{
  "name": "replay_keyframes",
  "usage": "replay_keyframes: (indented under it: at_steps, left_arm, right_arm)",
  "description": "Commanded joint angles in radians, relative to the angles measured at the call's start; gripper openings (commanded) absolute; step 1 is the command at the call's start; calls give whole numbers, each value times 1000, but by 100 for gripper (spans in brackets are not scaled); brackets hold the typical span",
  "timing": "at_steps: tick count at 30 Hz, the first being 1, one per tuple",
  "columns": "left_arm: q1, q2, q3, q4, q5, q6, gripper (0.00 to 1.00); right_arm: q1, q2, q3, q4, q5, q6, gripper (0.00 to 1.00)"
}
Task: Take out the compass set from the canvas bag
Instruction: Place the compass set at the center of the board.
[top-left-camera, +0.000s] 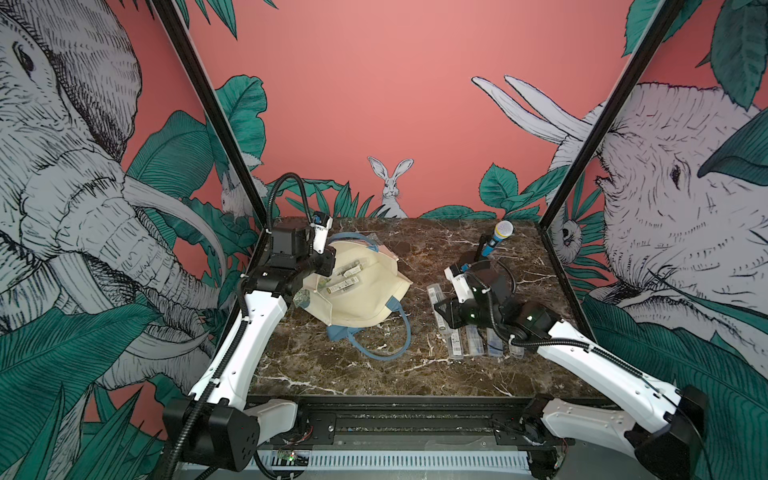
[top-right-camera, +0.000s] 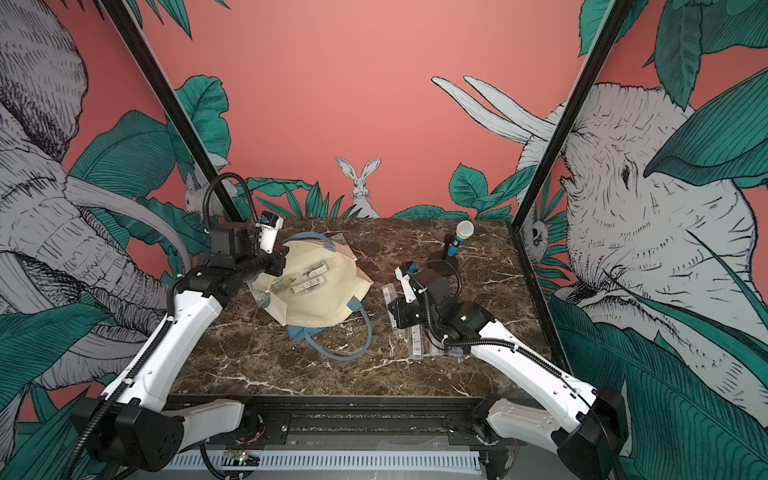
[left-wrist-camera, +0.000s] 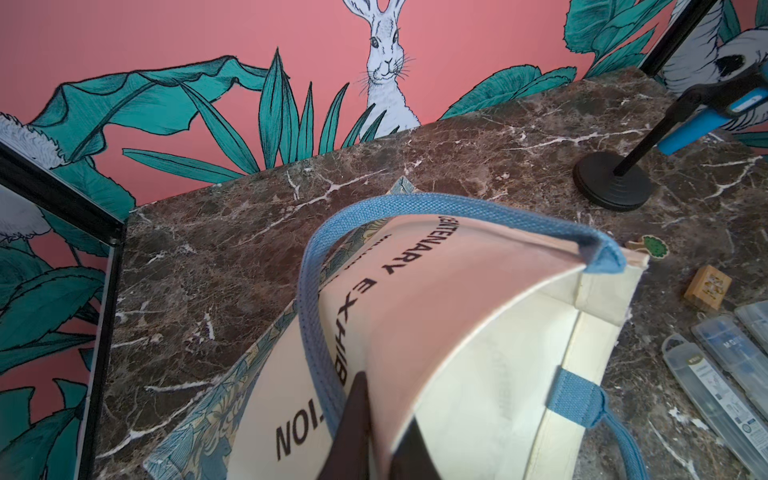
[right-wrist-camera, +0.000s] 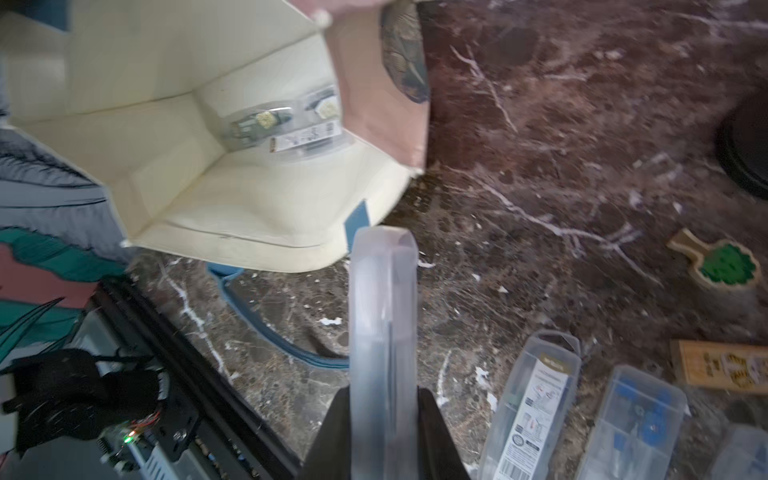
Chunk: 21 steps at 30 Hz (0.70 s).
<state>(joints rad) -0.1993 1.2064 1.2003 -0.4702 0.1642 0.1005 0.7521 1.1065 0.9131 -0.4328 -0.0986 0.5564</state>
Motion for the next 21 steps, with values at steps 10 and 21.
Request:
replay_keyframes:
  at_steps: [10, 21]
  left_arm:
    - [3, -47, -41, 55, 42, -2, 0]
    - [3, -57, -43, 53, 27, -7, 0]
  right_arm:
    - [8, 255, -180, 395, 39, 217, 8]
    - [4, 296, -269, 469, 50, 259, 14]
